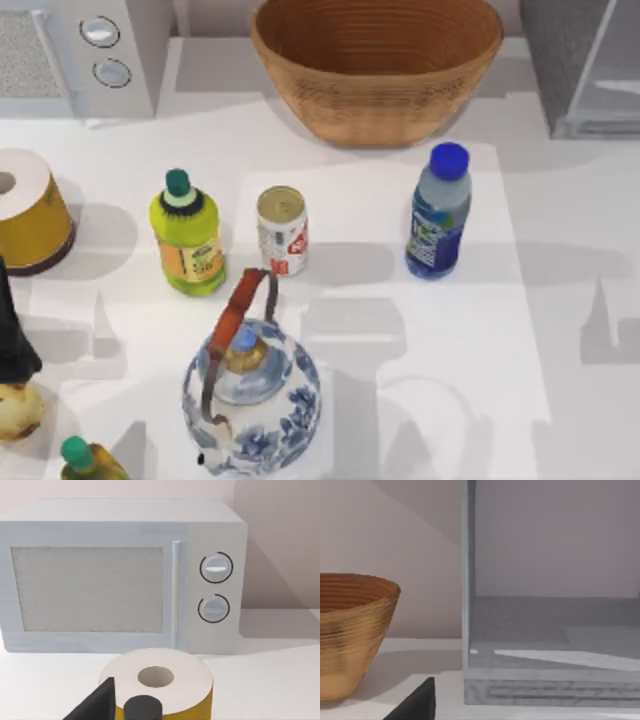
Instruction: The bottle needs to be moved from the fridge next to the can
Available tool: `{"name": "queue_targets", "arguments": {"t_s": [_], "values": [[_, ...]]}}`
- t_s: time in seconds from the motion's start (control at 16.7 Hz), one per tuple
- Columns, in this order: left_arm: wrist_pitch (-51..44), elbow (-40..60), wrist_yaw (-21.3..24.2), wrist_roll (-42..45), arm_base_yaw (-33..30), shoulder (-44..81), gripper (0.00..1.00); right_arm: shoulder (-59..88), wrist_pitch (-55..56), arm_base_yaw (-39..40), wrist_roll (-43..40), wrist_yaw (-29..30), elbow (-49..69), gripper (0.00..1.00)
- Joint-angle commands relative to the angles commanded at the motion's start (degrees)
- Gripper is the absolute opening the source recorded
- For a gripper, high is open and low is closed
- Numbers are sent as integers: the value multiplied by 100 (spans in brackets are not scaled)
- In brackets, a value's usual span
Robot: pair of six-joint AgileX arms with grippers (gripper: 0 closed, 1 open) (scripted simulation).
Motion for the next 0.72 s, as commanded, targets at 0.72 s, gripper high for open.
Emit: {"name": "queue_targets", "arguments": {"t_s": [0.72], "values": [[0, 0, 0, 0, 0, 0, 100, -803, -805, -215, 15, -136, -173, 100]]}}
